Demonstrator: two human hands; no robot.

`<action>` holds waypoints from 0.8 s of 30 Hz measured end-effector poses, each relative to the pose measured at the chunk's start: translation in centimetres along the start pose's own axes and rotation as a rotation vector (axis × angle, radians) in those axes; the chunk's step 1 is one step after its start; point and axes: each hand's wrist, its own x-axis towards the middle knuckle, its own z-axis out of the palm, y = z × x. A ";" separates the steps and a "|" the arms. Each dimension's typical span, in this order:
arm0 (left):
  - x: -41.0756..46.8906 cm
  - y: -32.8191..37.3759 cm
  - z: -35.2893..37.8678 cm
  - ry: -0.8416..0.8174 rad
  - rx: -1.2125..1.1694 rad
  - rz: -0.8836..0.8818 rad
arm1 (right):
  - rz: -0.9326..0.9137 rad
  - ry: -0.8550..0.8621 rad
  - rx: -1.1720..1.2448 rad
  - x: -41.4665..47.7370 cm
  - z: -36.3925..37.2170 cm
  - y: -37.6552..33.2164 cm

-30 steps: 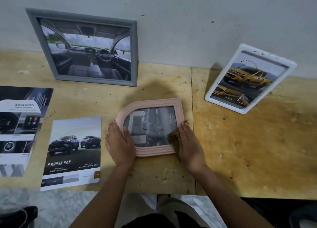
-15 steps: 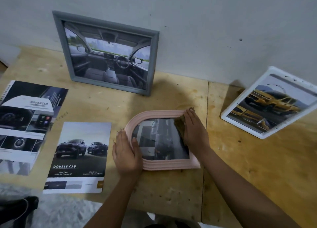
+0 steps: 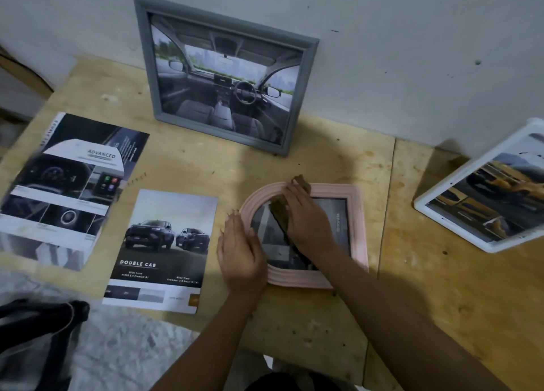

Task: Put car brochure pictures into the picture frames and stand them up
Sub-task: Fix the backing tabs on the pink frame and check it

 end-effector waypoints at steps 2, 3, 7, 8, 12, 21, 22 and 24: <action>0.0 -0.2 0.1 0.012 -0.004 -0.001 | -0.059 -0.050 0.029 0.4 -0.2 -0.6; 0.1 -0.3 0.2 0.015 -0.001 -0.003 | -0.080 -0.064 0.047 0.5 -0.3 -0.8; 0.0 -0.5 0.3 0.024 0.030 -0.001 | -0.174 -0.145 0.085 1.0 -1.2 -1.3; -0.1 -0.4 0.3 0.020 0.029 -0.008 | -0.188 -0.172 0.091 1.3 -1.3 -1.2; 0.1 -0.8 -0.3 -0.040 0.047 0.043 | -0.174 -0.206 0.113 1.7 -1.4 -0.6; 0.5 -3.4 -2.8 -0.249 0.136 0.082 | -0.038 -0.142 -0.034 0.7 0.4 -1.8; 0.5 -3.6 -2.8 -0.262 0.150 0.090 | -0.042 -0.162 -0.031 0.8 0.5 -2.0; 0.6 -3.8 -2.7 -0.275 0.173 0.095 | -0.070 -0.215 -0.023 1.1 0.5 -2.5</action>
